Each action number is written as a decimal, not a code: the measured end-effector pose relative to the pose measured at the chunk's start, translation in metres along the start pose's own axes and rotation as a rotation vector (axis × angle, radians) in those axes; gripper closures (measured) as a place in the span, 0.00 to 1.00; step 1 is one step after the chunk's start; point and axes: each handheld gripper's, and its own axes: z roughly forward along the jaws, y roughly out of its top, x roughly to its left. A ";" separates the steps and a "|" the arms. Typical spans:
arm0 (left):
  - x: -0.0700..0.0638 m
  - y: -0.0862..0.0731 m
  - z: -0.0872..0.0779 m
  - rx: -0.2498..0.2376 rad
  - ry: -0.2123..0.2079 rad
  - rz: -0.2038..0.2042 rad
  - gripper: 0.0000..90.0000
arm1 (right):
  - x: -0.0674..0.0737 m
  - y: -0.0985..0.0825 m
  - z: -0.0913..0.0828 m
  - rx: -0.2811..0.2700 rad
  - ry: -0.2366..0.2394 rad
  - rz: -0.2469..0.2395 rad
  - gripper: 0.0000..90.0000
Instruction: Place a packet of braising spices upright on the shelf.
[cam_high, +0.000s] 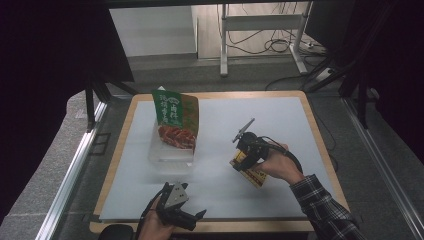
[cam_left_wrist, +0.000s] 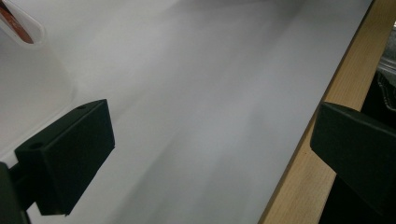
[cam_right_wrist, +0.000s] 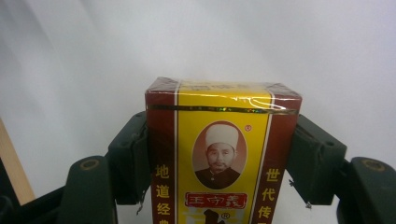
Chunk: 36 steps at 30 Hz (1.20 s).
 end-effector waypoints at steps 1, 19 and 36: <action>0.000 0.000 0.000 -0.004 -0.001 -0.005 0.00 | 0.001 -0.001 -0.002 -0.022 -0.005 -0.005 0.36; -0.001 0.000 0.001 0.006 -0.004 0.006 0.00 | 0.012 -0.007 -0.027 -0.447 -0.027 -0.012 0.36; -0.001 0.000 0.001 0.006 -0.006 0.005 0.00 | 0.029 0.020 -0.030 -0.734 0.012 -0.012 0.36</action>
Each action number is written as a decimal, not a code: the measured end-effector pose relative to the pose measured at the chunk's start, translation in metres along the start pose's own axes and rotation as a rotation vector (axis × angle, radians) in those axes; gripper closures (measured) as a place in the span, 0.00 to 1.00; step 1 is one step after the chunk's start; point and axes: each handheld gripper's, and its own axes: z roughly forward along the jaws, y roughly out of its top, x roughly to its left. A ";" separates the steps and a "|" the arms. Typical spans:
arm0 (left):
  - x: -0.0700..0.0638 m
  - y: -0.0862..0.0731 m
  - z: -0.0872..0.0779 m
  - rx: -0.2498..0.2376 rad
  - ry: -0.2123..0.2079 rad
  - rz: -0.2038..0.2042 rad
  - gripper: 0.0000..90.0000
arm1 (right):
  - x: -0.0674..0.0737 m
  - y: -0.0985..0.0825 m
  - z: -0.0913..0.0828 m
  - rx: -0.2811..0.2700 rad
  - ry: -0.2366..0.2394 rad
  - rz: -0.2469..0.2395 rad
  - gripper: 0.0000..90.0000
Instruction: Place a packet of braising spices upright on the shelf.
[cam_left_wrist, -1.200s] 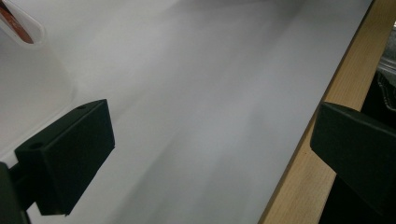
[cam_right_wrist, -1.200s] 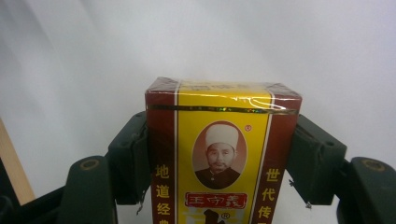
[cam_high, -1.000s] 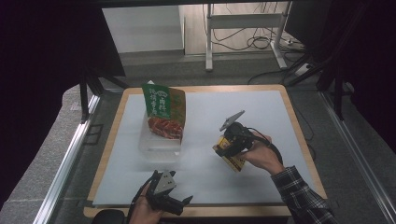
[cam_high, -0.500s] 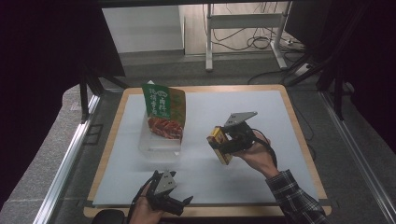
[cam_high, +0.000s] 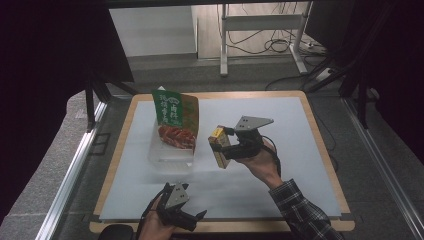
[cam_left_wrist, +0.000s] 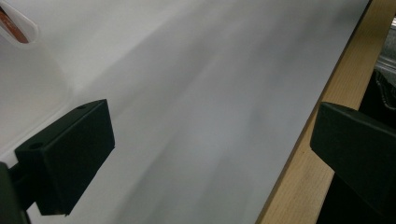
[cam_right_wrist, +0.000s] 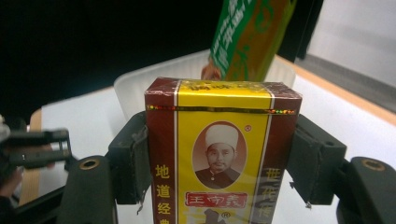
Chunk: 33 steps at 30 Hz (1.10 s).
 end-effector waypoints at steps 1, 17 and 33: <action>0.000 0.000 0.000 0.000 0.000 0.000 0.00 | 0.001 0.001 0.002 -0.008 0.001 -0.003 0.36; 0.000 0.000 0.000 0.001 -0.008 0.000 0.00 | 0.013 0.016 0.040 -0.107 0.045 -0.005 0.36; -0.001 0.000 0.000 0.000 -0.012 -0.002 0.00 | 0.024 0.016 0.085 -0.157 0.053 0.001 0.36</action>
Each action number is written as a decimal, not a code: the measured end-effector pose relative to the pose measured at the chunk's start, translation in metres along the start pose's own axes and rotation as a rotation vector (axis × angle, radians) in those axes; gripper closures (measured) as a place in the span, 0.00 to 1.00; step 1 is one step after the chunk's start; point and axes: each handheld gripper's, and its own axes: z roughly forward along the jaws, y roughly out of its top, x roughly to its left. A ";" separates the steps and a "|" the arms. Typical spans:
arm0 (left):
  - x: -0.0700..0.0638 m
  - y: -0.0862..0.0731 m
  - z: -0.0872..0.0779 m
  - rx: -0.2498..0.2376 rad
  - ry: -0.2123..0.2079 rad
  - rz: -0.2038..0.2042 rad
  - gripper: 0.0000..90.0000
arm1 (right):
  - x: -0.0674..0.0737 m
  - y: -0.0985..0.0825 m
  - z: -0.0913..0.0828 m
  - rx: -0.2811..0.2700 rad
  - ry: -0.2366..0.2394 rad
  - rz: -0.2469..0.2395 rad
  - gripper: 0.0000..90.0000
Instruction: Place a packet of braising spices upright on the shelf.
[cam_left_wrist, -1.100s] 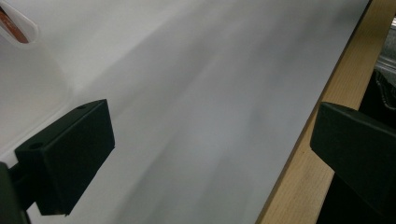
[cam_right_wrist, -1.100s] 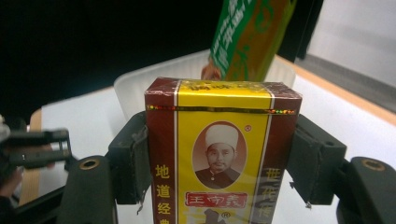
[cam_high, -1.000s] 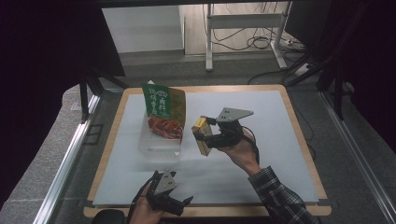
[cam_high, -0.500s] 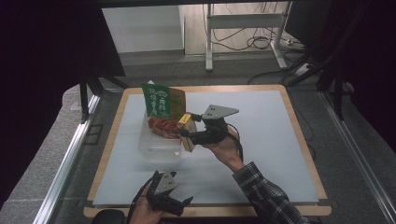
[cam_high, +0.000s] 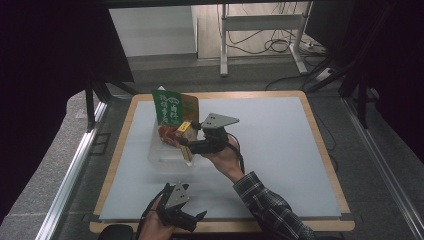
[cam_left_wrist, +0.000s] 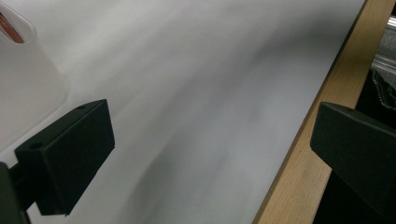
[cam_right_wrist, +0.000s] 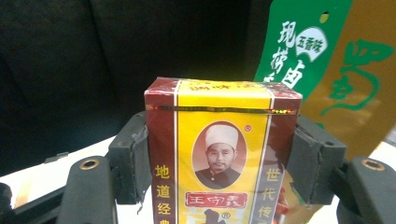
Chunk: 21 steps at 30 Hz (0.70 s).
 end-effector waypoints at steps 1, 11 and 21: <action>0.000 0.000 0.000 -0.001 0.000 -0.001 0.00 | 0.001 -0.001 0.002 0.001 -0.002 -0.003 0.36; 0.000 0.000 0.000 -0.004 -0.002 -0.004 0.00 | 0.012 -0.009 0.021 -0.006 -0.003 -0.001 0.36; 0.000 0.000 0.000 0.000 -0.001 0.000 0.00 | 0.017 -0.023 0.030 0.011 -0.016 -0.017 0.36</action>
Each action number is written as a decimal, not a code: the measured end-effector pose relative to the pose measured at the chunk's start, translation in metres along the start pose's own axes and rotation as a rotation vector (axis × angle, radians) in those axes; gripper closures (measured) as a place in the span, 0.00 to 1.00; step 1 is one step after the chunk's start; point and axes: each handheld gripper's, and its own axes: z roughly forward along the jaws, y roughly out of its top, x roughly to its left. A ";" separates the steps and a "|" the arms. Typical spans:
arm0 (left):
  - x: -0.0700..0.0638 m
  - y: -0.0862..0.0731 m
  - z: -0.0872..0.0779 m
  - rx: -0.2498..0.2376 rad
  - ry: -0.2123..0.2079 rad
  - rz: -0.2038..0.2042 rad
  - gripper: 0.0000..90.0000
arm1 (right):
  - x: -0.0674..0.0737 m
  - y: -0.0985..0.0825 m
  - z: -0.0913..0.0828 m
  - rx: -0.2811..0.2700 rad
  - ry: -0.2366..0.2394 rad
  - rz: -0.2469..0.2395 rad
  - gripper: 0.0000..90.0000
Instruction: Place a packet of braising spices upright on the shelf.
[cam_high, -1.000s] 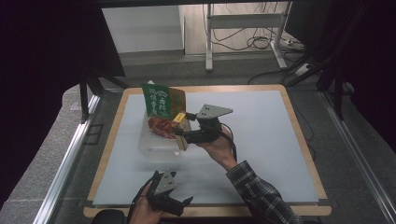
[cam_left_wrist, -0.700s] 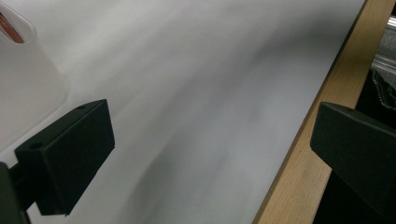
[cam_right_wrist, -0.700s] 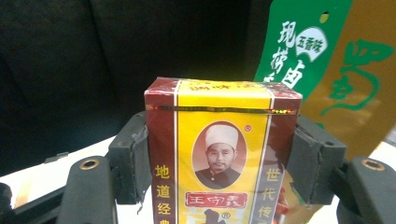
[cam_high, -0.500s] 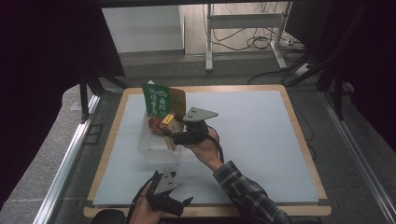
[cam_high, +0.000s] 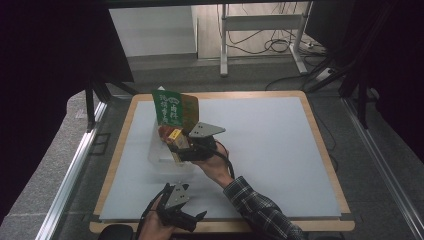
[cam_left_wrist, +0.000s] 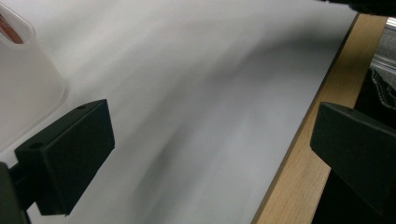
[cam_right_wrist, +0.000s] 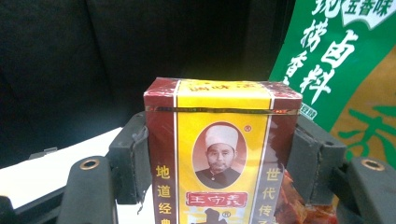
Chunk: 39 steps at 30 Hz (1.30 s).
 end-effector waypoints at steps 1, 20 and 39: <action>0.000 0.000 0.000 0.000 0.000 0.000 0.00 | 0.000 -0.002 0.001 0.002 -0.002 0.003 0.36; 0.000 0.000 0.001 0.006 -0.002 0.000 0.00 | -0.005 -0.050 -0.001 -0.015 -0.005 0.001 0.36; 0.000 0.000 0.002 0.010 -0.002 0.006 0.00 | -0.013 -0.039 -0.001 0.072 0.039 0.000 0.12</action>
